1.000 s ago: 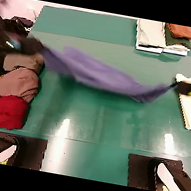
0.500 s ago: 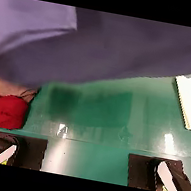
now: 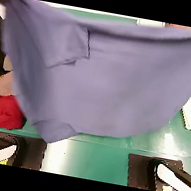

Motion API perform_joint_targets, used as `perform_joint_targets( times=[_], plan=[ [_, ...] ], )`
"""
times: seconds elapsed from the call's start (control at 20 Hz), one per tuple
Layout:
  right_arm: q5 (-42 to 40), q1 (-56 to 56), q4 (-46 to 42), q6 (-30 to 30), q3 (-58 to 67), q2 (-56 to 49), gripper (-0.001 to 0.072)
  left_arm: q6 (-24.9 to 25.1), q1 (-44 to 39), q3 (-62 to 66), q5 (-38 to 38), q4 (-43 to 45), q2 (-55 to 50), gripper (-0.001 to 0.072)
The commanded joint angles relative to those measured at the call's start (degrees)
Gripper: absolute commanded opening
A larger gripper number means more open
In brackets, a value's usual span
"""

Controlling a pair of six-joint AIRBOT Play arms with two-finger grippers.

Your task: Fold the shirts.

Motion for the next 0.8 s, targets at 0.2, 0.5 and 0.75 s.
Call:
perform_joint_targets(
  times=[0.2, 0.5, 0.75],
  plan=[
    [-2.8, 0.3, -6.3, 1.0, -13.6, -20.7, 0.0019, 6.4, 8.4, -6.6, 6.3, -19.5, -24.0, 0.0024],
    [-4.0, -3.8, 6.7, -1.6, -9.4, -28.1, 0.0018, 14.0, 12.5, -6.6, 4.6, -24.5, -29.0, 0.0025],
    [-4.0, -3.1, 6.2, -2.9, -16.3, -25.5, 0.0018, 17.4, 13.4, -8.6, -4.0, -20.8, -29.5, 0.0025]
  ],
)
